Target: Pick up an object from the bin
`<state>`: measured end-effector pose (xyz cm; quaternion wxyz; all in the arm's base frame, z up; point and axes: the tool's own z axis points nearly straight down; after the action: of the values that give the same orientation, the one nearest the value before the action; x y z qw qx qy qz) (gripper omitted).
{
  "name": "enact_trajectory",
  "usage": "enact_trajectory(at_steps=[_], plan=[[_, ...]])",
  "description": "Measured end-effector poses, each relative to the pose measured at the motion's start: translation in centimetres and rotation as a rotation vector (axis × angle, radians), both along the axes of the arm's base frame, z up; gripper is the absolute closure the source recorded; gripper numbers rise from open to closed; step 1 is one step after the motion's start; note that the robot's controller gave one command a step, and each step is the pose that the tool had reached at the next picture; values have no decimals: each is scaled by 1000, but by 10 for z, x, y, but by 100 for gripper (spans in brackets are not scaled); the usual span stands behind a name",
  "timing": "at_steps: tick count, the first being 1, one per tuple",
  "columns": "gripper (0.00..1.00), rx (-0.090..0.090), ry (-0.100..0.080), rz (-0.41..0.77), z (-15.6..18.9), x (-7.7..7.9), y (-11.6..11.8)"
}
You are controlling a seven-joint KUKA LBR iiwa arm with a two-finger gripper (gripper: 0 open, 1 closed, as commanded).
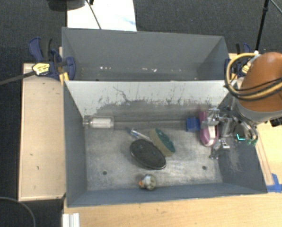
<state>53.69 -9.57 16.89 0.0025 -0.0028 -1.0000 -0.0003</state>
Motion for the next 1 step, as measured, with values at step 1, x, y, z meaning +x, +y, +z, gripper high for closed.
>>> enact_trajectory(at_steps=[1], plan=[[0, 0, -11, -147, -97, 29, 110]])
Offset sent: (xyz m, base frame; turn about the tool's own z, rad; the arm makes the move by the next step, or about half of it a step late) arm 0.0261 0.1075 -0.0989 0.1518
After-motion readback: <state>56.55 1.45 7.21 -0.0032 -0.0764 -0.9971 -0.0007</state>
